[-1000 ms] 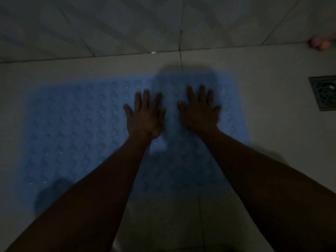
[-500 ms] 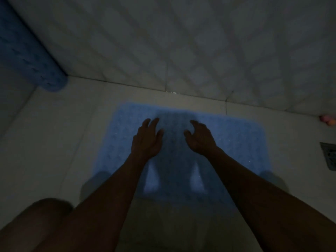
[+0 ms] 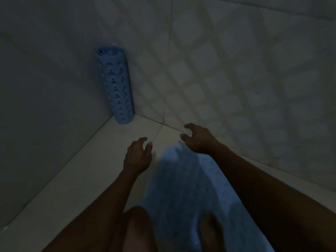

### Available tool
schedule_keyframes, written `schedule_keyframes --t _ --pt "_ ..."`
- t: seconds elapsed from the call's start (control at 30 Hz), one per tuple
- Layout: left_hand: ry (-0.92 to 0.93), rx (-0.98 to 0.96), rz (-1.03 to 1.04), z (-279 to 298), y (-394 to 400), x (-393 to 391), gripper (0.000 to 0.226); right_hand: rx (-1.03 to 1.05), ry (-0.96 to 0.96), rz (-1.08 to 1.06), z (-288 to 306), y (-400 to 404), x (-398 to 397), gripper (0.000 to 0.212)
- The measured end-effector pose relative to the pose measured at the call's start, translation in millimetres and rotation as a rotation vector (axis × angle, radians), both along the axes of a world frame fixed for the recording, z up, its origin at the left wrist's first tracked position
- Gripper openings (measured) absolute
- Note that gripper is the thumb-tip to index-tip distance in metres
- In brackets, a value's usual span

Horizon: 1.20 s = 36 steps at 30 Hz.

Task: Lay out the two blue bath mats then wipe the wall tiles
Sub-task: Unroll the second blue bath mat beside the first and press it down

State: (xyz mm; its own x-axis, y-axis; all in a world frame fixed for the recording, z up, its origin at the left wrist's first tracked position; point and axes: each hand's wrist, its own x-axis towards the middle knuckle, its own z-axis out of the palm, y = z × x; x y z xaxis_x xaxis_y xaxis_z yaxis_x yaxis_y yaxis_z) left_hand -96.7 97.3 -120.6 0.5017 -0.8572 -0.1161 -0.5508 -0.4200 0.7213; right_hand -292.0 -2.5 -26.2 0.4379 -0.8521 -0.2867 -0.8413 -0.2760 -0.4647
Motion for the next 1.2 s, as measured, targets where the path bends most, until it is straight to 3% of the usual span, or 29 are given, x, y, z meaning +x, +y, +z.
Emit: schedule_keyframes --t 0.13,0.3,0.7,0.87,1.0,1.2 --pt "0.006 -0.022 0.083 12 0 34 0.045 -0.012 0.097 0.160 43 -38 46 0.060" --pt "-0.024 -0.101 0.204 44 -32 81 0.048 -0.037 0.042 0.229 52 -87 114 0.064" --pt "0.013 -0.240 0.388 65 -130 172 0.058 0.034 -0.616 0.049 -9 -132 255 0.057" --pt "0.062 -0.307 0.366 59 -168 190 0.065 0.041 -0.743 0.026 -22 -154 292 0.061" --pt "0.129 -0.471 0.247 59 -189 201 0.050 0.042 -0.822 0.051 -29 -168 310 0.068" --pt "0.386 -0.413 0.255 58 -197 205 0.057 0.137 -0.889 -0.021 -38 -170 308 0.062"
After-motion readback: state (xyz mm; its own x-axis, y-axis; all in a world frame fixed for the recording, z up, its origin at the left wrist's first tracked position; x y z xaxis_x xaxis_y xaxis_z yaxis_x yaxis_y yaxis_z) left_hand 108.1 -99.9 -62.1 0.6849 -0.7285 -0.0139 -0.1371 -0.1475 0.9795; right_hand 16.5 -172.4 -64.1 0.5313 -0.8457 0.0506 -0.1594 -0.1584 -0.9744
